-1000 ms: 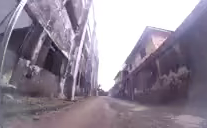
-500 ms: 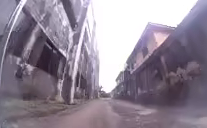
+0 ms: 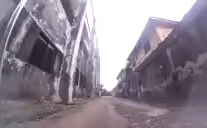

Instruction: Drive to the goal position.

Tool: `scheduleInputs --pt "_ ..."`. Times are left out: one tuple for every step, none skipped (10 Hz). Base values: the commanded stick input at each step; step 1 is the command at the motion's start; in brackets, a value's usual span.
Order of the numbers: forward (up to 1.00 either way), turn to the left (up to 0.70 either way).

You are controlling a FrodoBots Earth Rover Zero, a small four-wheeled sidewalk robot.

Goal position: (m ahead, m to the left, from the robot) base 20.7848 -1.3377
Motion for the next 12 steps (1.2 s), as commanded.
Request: scheduleInputs --pt "1.00 0.00" --pt "1.00 0.00" --pt "1.00 0.00" --pt "1.00 -0.13" --pt "1.00 -0.35" --pt "1.00 -0.40" --pt "1.00 -0.25" --pt "1.00 0.00" --pt "1.00 0.00" --pt "1.00 0.00" --pt "1.00 0.00" --pt "1.00 0.00"
